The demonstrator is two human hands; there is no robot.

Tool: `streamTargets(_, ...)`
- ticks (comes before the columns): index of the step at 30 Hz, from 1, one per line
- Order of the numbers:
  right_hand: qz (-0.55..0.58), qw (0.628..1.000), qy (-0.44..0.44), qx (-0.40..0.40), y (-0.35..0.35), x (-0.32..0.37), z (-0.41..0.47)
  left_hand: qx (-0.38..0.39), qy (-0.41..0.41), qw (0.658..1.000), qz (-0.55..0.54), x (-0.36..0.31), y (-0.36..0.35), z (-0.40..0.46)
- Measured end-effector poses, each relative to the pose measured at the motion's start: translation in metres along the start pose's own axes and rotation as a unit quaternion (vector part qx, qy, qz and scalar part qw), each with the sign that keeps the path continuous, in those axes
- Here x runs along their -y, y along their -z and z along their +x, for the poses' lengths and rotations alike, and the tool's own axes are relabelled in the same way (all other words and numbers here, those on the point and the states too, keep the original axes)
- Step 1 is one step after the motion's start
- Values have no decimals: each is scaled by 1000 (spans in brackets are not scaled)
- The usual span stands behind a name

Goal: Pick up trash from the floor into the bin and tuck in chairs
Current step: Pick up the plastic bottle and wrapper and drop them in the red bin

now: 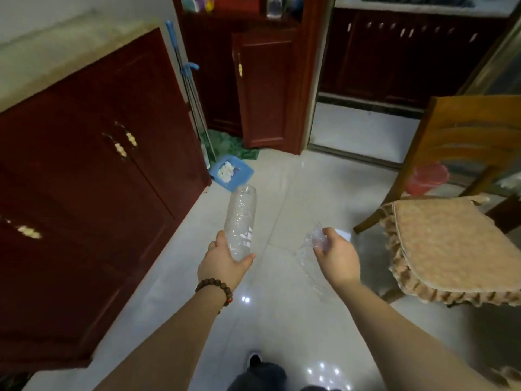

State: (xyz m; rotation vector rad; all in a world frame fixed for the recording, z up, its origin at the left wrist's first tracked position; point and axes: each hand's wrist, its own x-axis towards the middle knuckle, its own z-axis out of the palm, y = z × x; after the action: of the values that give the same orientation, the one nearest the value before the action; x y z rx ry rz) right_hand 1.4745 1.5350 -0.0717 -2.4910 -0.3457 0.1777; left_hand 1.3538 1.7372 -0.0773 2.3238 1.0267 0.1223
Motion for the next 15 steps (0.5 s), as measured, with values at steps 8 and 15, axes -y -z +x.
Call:
streamTargets(8, -8, 996, -77, -38, 4, -6, 139, 61, -66, 996, 13, -84, -37, 157)
streamTargets(15, -4, 990, -126, -67, 7, -50, 308, 102, -127, 985, 49, -194, -109, 311)
